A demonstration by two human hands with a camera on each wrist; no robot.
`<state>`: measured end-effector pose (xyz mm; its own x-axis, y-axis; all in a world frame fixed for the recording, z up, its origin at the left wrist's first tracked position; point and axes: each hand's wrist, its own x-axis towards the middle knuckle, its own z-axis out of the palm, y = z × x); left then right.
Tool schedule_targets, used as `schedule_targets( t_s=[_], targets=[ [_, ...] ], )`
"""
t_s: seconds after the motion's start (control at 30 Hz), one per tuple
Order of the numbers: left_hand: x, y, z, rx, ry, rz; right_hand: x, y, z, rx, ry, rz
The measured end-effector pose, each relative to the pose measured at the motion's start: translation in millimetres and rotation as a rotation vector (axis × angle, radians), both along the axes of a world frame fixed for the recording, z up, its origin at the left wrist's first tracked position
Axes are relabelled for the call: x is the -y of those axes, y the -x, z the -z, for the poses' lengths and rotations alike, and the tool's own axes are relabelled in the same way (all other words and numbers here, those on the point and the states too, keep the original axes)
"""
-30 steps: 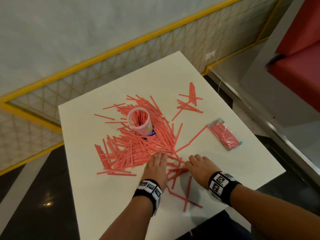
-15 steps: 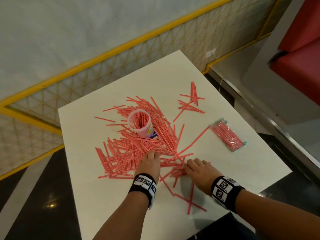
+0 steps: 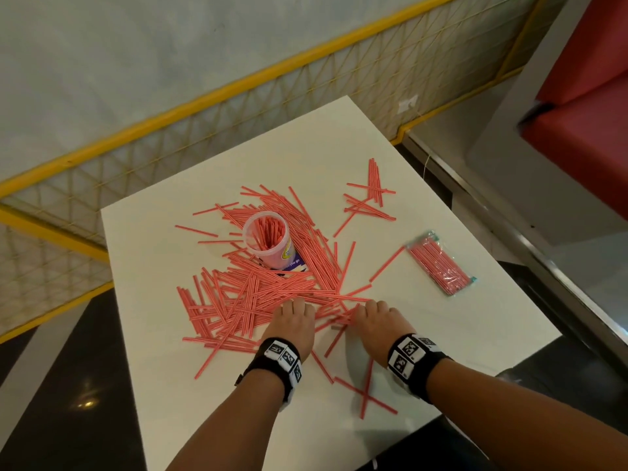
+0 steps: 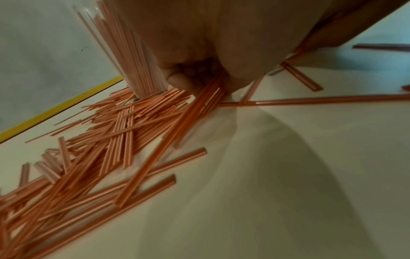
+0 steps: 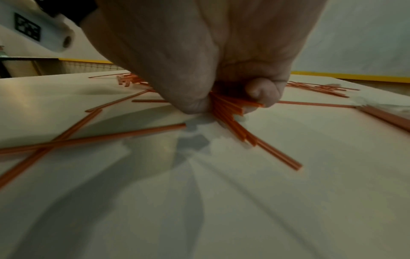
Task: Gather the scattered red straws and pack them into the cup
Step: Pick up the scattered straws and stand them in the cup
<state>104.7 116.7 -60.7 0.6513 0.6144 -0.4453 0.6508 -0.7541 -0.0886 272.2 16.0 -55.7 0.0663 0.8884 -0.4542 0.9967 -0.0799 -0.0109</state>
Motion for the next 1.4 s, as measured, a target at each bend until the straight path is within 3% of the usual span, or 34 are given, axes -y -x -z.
schedule_targets(
  t_s=[0.23,0.4,0.47,0.63,0.77,0.97,1.2,1.4],
  targets=[
    [-9.0,10.6,-8.6,0.29,0.001,-0.089,-14.1,-12.6,-9.2,-0.063,-0.07,0.081],
    [-22.8,26.9,-52.0,0.674,0.148,-0.425,-33.5,-6.3,-26.0,-0.252,0.0,0.212],
    [-28.5,45.4,-58.6,0.747,0.209,-0.556,-36.5,-4.6,-26.1,-0.282,0.001,0.228],
    [-34.2,104.3,-47.6,0.566,0.16,-0.788,-46.9,0.1,-14.7,-0.302,0.047,0.249],
    [-31.8,139.5,-26.7,0.363,0.186,-0.983,-53.6,9.4,-11.5,-0.195,0.059,0.184],
    [-21.1,154.2,-3.6,0.372,0.22,-1.125,-56.8,22.5,-17.6,-0.074,0.112,0.075],
    [-26.4,124.3,-10.1,0.407,0.088,-1.038,-54.7,27.7,-17.2,-0.07,0.133,0.082],
    [-48.3,94.2,-11.4,0.253,0.162,-0.892,-46.8,38.6,-24.3,-0.225,0.038,0.174]
  ],
)
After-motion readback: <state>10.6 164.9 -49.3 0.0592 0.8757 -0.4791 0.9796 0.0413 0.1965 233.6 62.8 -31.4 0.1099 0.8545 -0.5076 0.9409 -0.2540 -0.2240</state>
